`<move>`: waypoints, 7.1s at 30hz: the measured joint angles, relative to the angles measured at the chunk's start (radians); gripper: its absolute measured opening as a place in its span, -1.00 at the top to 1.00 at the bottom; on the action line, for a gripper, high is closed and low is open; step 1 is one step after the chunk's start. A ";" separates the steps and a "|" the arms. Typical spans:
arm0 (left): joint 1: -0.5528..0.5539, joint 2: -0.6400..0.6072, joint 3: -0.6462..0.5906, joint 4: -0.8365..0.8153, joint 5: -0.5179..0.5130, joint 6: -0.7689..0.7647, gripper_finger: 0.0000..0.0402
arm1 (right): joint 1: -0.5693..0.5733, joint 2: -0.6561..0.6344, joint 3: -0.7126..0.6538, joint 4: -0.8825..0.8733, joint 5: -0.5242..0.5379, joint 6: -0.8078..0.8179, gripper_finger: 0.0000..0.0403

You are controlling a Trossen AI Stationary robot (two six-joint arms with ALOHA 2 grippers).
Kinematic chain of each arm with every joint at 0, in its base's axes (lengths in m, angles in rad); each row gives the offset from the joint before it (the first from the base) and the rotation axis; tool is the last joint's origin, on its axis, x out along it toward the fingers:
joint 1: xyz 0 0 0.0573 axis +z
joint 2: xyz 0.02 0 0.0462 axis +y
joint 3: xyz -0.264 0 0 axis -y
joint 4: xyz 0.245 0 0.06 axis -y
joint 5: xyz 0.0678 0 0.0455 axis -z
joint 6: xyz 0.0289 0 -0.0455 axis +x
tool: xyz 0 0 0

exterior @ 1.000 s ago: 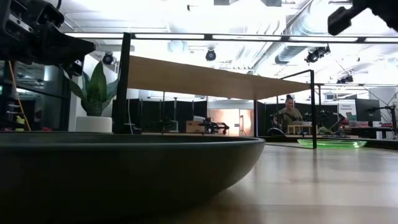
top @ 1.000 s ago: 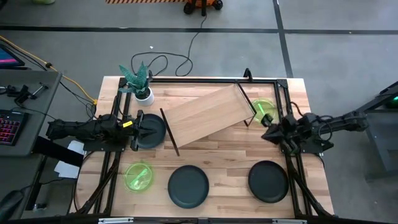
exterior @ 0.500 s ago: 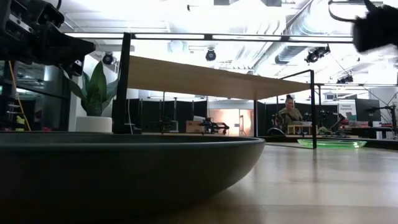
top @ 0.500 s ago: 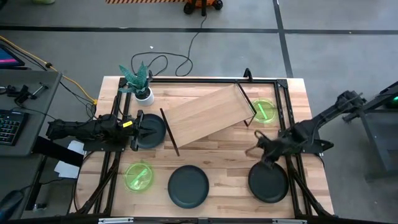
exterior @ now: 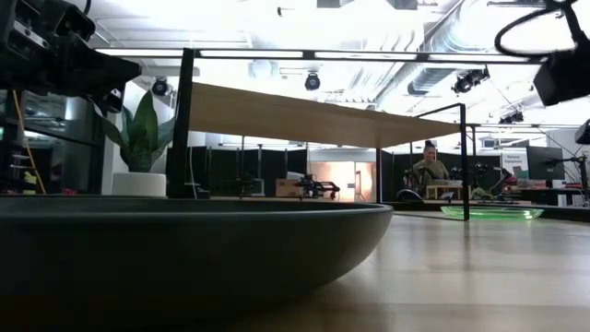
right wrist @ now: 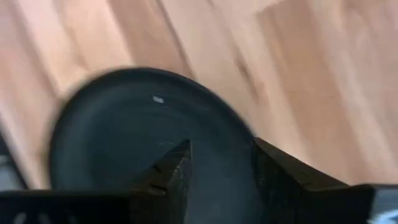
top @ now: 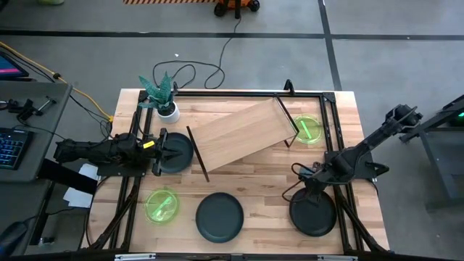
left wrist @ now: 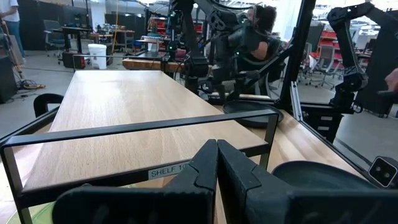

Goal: Place and stack plates onto a shelf
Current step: Put the bottom right black plate on the shelf, then put the top right green plate on the shelf

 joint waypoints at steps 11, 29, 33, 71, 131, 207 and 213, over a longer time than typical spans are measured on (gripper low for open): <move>0.000 0.000 0.000 0.000 0.000 0.000 1.00 | 0.000 0.129 0.000 -0.060 0.003 -0.191 0.23; 0.000 0.000 0.000 0.000 0.000 0.000 1.00 | -0.004 0.195 0.003 -0.013 -0.094 -0.195 0.93; 0.000 0.000 0.000 0.000 0.000 0.000 1.00 | -0.034 0.158 0.002 0.039 -0.151 -0.173 0.99; 0.000 0.000 0.000 0.000 0.000 0.000 1.00 | -0.793 0.051 0.370 0.149 0.349 -0.094 1.00; 0.000 0.000 0.000 0.000 0.000 0.000 1.00 | -0.672 0.527 0.768 0.381 0.027 -0.894 1.00; 0.000 0.000 0.000 0.000 0.000 0.000 1.00 | -0.203 0.009 0.052 0.806 0.292 -0.697 1.00; 0.000 0.000 0.000 0.000 0.000 0.000 1.00 | -0.237 0.009 0.052 0.923 0.287 -0.833 1.00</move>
